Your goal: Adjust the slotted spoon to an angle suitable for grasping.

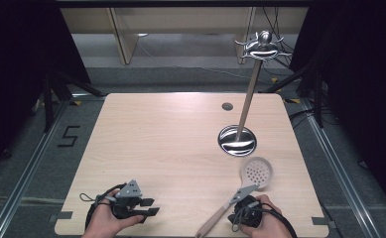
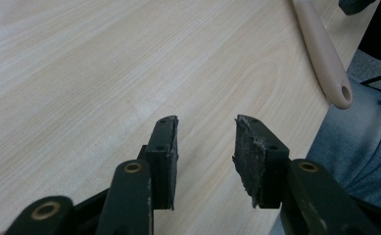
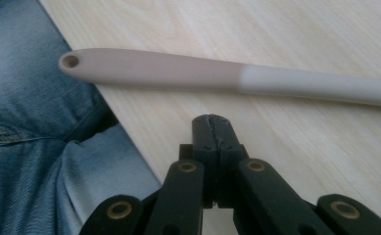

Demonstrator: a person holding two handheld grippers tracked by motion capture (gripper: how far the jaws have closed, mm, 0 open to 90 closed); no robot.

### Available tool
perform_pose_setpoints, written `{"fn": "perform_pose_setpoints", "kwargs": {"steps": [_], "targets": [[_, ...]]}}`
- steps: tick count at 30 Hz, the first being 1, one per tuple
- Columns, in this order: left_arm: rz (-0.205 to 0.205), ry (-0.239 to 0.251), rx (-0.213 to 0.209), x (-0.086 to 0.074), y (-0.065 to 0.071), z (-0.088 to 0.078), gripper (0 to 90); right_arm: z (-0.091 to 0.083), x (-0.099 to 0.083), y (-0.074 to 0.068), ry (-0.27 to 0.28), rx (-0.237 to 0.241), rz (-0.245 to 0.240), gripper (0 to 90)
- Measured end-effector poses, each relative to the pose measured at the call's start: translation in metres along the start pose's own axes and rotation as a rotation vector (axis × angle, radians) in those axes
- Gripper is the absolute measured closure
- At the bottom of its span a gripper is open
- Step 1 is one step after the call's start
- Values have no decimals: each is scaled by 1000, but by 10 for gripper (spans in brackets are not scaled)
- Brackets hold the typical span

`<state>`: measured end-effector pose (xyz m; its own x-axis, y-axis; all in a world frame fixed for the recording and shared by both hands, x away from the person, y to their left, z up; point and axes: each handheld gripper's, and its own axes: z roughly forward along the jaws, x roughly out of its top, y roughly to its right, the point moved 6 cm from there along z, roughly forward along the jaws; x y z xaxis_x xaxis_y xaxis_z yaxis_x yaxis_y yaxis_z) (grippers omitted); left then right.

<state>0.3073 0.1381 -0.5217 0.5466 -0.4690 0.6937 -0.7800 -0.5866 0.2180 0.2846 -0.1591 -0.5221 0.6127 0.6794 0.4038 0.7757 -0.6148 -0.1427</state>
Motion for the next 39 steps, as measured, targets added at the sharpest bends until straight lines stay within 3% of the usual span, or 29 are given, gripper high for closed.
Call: {"fn": "perform_pose_setpoints", "kwargs": {"steps": [1,4,6,8,12,15,16,17,19,20,22,23,26,29,31,33,34,36,37,39], "targets": [[1,1,1,0,0,0,602,1,1,-4,-9,3,10,900],[1,-1,1,0,0,0,601,4,5,-8,-12,7,-26,900],[-3,4,1,1,0,1,601,6,5,-10,-23,13,-13,900],[28,-12,8,0,-3,0,601,8,5,-9,-32,11,-26,900],[22,-7,-1,1,-2,1,601,10,5,-7,-53,12,3,900],[22,-7,-1,1,-2,1,602,13,8,-1,-52,-7,-9,900],[21,-7,-1,1,-2,1,601,12,7,0,-63,-11,26,900],[22,-6,-1,1,-2,0,601,12,7,0,-63,-11,26,900],[15,1,-4,1,-1,0,601,10,9,11,-59,-41,73,900],[15,1,-4,1,-1,0,601,10,9,11,-59,-41,73,900],[25,-6,1,1,-2,-1,601,4,10,26,-45,-94,97,900],[22,-4,-3,1,-2,0,601,-4,9,43,-33,-145,160,900],[10,0,-4,1,-1,1,601,-14,9,68,-13,-208,231,900],[5,-7,-4,0,-1,1,601,-13,5,81,-56,-230,253,900],[12,-11,1,0,-2,0,601,-12,4,85,-71,-233,239,900],[25,-12,4,0,-3,0,601,-10,0,87,-103,-250,272,900],[0,-8,-6,0,-1,1,601,-10,0,89,-107,-245,269,900],[25,-11,-8,0,-2,1,601,-12,-1,94,-108,-274,276,900],[5,-10,-8,0,-1,1,600,-12,-2,98,-108,-288,272,900],[11,-11,-1,0,-2,1,600,-11,-4,104,-117,-306,275,900]]}}
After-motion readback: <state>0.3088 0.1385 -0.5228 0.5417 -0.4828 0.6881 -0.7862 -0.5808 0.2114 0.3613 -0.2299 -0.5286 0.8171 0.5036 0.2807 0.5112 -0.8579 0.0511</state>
